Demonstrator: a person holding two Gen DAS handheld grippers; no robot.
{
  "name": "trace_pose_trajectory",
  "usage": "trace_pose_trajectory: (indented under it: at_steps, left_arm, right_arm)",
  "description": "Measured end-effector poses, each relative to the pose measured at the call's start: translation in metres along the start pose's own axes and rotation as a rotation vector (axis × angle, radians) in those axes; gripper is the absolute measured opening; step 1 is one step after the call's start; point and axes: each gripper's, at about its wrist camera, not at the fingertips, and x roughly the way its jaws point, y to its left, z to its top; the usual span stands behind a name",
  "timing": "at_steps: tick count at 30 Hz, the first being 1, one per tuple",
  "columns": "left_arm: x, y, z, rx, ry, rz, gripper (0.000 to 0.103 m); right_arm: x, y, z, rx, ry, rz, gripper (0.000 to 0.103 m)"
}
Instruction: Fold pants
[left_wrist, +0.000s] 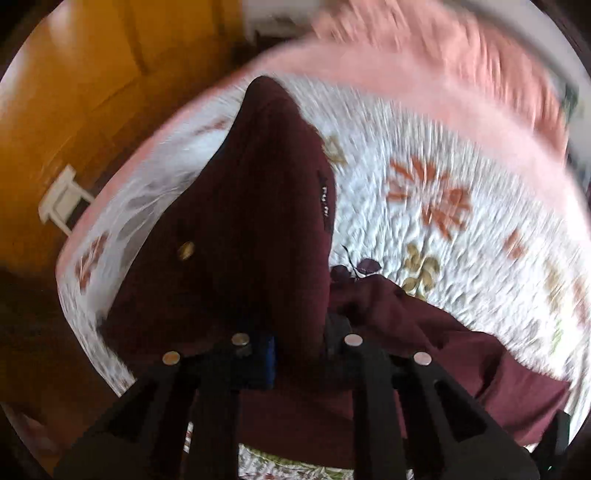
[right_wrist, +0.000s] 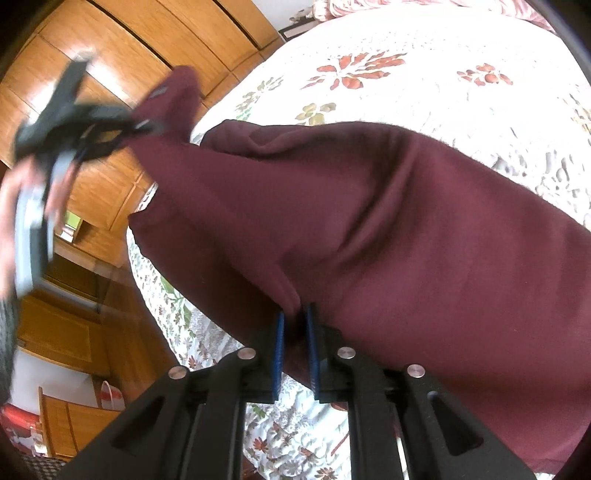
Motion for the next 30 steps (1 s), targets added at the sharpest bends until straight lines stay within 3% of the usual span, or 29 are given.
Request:
trace_pose_trajectory:
  at_steps: [3, 7, 9, 10, 12, 14, 16, 19, 20, 24, 26, 27, 30]
  left_arm:
    - [-0.006, 0.043, -0.052, -0.123, -0.082, -0.047, 0.017]
    - [0.026, 0.076, -0.1, -0.258, -0.031, -0.111, 0.019]
    - [0.043, 0.084, -0.109, -0.295, -0.015, -0.141, 0.021]
    - [0.051, 0.088, -0.109, -0.312, -0.01, -0.164, 0.022]
    - [0.056, 0.088, -0.105, -0.307, -0.02, -0.171, 0.024]
    - [0.059, 0.084, -0.097, -0.274, -0.009, -0.159, 0.024]
    - [0.055, 0.079, -0.093, -0.275, 0.028, -0.151, 0.031]
    - [0.039, 0.075, -0.099, -0.281, 0.05, -0.155, 0.064]
    - [0.032, 0.071, -0.104, -0.278, 0.065, -0.161, 0.066]
    - [0.012, 0.031, -0.125, -0.21, 0.109, -0.328, 0.065]
    - [0.017, -0.002, -0.134, -0.168, 0.187, -0.437, 0.061]
    - [0.025, -0.02, -0.137, -0.173, 0.24, -0.504, 0.053]
    - [0.044, -0.044, -0.141, -0.234, 0.332, -0.6, 0.049]
  right_arm:
    - [0.002, 0.004, 0.0, -0.01, 0.016, -0.023, 0.011]
    - [0.006, 0.009, -0.001, -0.014, 0.035, -0.054, 0.012]
    - [0.004, 0.011, -0.001, -0.011, 0.04, -0.065, 0.013]
    - [0.005, 0.012, -0.001, -0.012, 0.042, -0.069, 0.019]
    - [0.002, 0.015, -0.001, -0.015, 0.048, -0.079, 0.025]
    - [-0.01, 0.015, -0.001, -0.015, 0.033, -0.067, 0.025]
    - [-0.033, 0.007, -0.004, 0.023, 0.002, -0.053, 0.026]
    - [-0.076, -0.017, -0.018, 0.1, -0.057, -0.055, 0.028]
    - [-0.087, -0.026, -0.024, 0.13, -0.069, -0.066, 0.028]
    - [-0.147, -0.082, -0.066, 0.342, -0.16, -0.099, 0.028]
    - [-0.164, -0.099, -0.083, 0.412, -0.19, -0.128, 0.028]
    - [-0.172, -0.106, -0.091, 0.434, -0.205, -0.148, 0.028]
    - [-0.19, -0.118, -0.113, 0.492, -0.241, -0.174, 0.028]
